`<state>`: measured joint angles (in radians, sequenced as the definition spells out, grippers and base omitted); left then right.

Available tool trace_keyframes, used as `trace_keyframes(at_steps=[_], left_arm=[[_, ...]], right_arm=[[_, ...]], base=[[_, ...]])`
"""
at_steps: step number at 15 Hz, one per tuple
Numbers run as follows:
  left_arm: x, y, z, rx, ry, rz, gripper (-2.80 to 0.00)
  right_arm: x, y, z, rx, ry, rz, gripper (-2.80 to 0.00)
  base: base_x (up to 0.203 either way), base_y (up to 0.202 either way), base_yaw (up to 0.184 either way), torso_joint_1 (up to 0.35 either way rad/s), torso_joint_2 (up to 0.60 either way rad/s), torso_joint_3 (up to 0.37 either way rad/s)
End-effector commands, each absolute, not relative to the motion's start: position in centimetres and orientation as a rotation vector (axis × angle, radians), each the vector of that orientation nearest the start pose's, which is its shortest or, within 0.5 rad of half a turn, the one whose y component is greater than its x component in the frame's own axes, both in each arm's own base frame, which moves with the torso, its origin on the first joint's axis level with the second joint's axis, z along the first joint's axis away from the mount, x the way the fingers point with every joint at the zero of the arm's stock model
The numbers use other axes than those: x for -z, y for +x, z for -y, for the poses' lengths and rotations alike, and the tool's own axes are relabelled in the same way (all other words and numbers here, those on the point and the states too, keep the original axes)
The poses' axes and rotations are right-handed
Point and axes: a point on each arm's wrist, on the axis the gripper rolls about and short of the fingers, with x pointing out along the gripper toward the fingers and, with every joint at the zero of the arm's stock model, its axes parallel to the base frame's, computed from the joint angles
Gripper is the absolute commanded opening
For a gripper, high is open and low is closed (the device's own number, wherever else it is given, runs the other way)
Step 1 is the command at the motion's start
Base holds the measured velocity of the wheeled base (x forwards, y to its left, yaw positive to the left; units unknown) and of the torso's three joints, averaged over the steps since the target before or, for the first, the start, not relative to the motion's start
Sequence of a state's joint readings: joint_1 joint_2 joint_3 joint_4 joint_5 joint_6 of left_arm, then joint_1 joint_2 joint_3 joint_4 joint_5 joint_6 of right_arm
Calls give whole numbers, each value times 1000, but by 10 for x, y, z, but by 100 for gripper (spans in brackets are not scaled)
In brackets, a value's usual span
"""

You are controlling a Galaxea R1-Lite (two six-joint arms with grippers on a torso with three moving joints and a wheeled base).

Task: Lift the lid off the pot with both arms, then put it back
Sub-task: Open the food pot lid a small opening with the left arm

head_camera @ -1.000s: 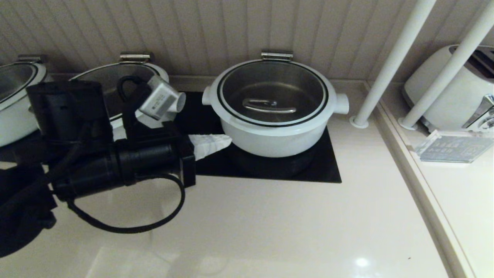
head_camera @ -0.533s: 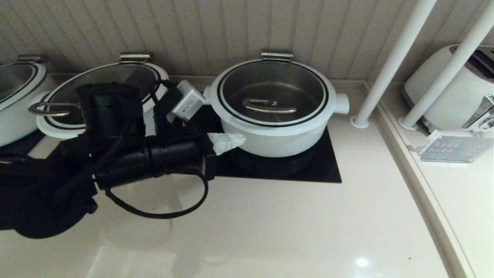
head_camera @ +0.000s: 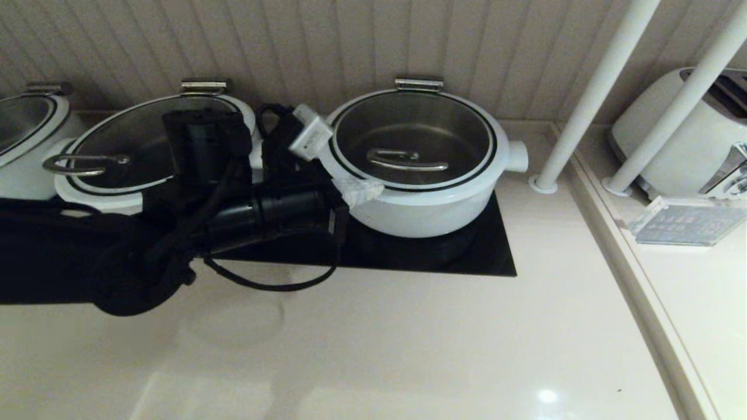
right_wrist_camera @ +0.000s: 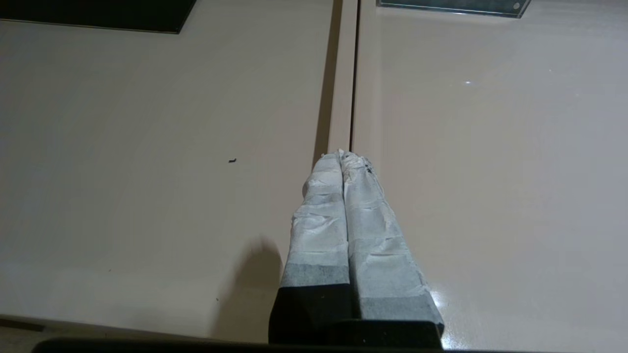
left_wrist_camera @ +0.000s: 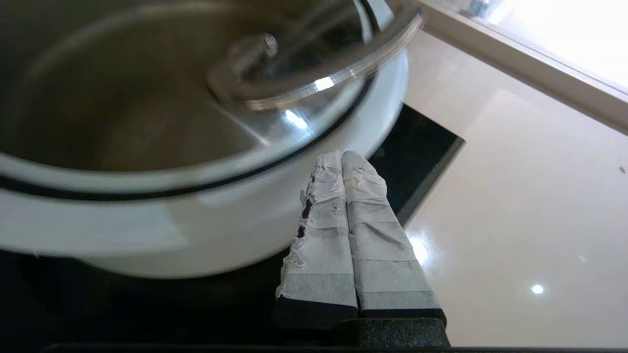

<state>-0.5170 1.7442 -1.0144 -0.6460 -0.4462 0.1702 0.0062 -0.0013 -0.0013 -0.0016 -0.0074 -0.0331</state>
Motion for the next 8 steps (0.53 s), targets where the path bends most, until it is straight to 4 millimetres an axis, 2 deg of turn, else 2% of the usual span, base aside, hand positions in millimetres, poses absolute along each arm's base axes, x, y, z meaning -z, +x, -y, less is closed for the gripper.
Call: trace_keyframes(at_steps=[1, 8], left_arm=[[-228, 292, 177, 969, 161, 6, -280], [-229, 305, 185, 966, 183, 37, -280]], right_arm=[[-76, -23, 0, 2, -34, 3, -280], [-76, -23, 0, 2, -31, 3, -280]], base=[[0, 0, 0, 0, 0, 0], [0, 0, 0, 0, 0, 0]])
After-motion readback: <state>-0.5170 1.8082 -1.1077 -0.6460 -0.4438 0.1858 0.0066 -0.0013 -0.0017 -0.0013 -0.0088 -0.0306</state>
